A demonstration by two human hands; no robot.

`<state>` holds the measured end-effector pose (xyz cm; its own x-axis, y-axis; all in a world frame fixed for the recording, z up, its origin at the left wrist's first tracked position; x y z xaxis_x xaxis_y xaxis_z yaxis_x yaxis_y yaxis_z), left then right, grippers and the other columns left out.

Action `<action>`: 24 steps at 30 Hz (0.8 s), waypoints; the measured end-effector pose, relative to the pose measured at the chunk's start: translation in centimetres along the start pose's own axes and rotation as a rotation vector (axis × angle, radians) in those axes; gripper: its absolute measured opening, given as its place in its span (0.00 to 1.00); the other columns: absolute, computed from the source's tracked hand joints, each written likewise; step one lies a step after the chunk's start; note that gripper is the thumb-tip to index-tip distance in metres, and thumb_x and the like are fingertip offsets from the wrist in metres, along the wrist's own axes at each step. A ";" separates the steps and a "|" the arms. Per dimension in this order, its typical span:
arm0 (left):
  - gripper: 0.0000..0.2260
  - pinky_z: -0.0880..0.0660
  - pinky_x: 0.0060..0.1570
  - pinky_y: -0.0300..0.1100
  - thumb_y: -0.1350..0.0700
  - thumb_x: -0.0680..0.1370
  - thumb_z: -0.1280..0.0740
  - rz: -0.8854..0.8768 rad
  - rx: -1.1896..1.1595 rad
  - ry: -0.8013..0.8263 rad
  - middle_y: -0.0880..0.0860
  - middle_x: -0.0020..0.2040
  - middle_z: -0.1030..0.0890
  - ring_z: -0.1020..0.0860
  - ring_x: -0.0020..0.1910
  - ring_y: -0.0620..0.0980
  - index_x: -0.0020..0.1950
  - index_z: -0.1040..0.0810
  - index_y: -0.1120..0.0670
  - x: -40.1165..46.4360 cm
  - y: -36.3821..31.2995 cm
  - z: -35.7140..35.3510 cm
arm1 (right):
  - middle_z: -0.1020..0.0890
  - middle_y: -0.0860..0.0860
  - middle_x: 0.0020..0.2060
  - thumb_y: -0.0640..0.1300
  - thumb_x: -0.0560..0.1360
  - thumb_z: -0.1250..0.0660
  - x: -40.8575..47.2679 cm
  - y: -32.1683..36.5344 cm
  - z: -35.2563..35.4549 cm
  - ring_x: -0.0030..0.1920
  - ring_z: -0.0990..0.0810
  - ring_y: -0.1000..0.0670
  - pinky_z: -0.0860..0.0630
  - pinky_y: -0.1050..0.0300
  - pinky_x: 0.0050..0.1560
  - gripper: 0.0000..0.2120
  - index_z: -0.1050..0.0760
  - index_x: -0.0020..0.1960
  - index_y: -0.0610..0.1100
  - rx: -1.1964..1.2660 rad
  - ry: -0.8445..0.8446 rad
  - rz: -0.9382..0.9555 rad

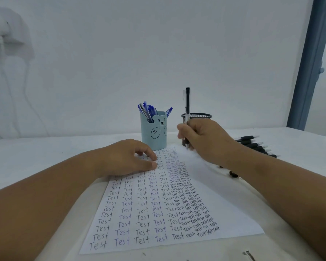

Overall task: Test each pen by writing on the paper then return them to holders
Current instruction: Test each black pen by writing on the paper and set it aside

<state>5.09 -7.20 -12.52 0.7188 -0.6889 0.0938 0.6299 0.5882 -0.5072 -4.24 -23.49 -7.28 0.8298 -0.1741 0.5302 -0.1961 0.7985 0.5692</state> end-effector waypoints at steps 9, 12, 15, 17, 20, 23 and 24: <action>0.09 0.32 0.71 0.47 0.39 0.74 0.28 0.011 0.002 0.003 0.38 0.64 0.24 0.28 0.63 0.38 0.53 0.18 0.37 0.0 0.0 0.0 | 0.27 0.54 0.33 0.40 0.83 0.45 0.4 -0.7 -0.3 0.35 0.29 0.49 0.28 0.45 0.42 0.10 0.26 0.56 0.50 0.234 0.010 0.004; 0.09 0.32 0.71 0.48 0.39 0.74 0.28 0.003 -0.002 0.002 0.38 0.65 0.25 0.28 0.64 0.40 0.53 0.18 0.36 0.1 0.2 0.0 | 0.30 0.55 0.31 0.49 0.85 0.43 0.0 0.2 -0.6 0.34 0.33 0.51 0.32 0.49 0.39 0.08 0.25 0.54 0.52 0.168 0.038 0.079; 0.08 0.32 0.71 0.49 0.39 0.74 0.27 0.000 -0.008 0.005 0.38 0.64 0.25 0.28 0.64 0.40 0.52 0.18 0.35 0.2 0.3 -0.1 | 0.31 0.57 0.29 0.50 0.85 0.42 -0.2 0.7 -0.6 0.30 0.35 0.54 0.36 0.57 0.36 0.12 0.23 0.47 0.53 0.130 0.047 0.108; 0.08 0.32 0.71 0.49 0.38 0.73 0.27 -0.004 -0.002 0.000 0.38 0.64 0.25 0.28 0.65 0.40 0.52 0.18 0.34 0.3 0.4 0.0 | 0.30 0.53 0.31 0.52 0.84 0.42 -0.4 0.7 -0.5 0.32 0.34 0.53 0.36 0.57 0.36 0.13 0.22 0.46 0.53 0.133 0.052 0.108; 0.09 0.32 0.71 0.49 0.38 0.73 0.28 -0.005 -0.003 -0.002 0.38 0.65 0.25 0.28 0.65 0.40 0.52 0.18 0.35 0.3 0.4 0.0 | 0.30 0.51 0.33 0.55 0.84 0.43 -0.5 0.6 -0.6 0.31 0.34 0.55 0.36 0.58 0.37 0.16 0.21 0.45 0.52 0.125 0.070 0.102; 0.09 0.32 0.71 0.48 0.38 0.73 0.28 0.001 -0.001 -0.002 0.38 0.65 0.25 0.28 0.65 0.40 0.53 0.18 0.35 0.3 0.4 -0.1 | 0.26 0.59 0.28 0.54 0.83 0.39 -0.5 0.5 -0.8 0.32 0.31 0.59 0.34 0.62 0.38 0.15 0.21 0.42 0.52 0.129 0.085 0.081; 0.09 0.32 0.71 0.48 0.38 0.73 0.28 0.000 0.000 -0.002 0.38 0.65 0.25 0.28 0.65 0.40 0.53 0.18 0.35 0.2 0.4 -0.1 | 0.26 0.59 0.29 0.55 0.82 0.38 -0.4 0.4 -0.9 0.34 0.29 0.58 0.33 0.62 0.39 0.15 0.20 0.42 0.52 0.125 0.088 0.078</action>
<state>5.47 -7.18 -12.72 0.7197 -0.6877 0.0955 0.6295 0.5884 -0.5076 -4.23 -22.62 -7.85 0.8511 -0.0590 0.5216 -0.3203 0.7289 0.6051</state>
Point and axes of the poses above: each hand's wrist, its own x-axis towards the middle knuckle, its own z-axis out of the back of the hand, y = z × x, the point moved 9 cm from there along x, towards the middle knuckle
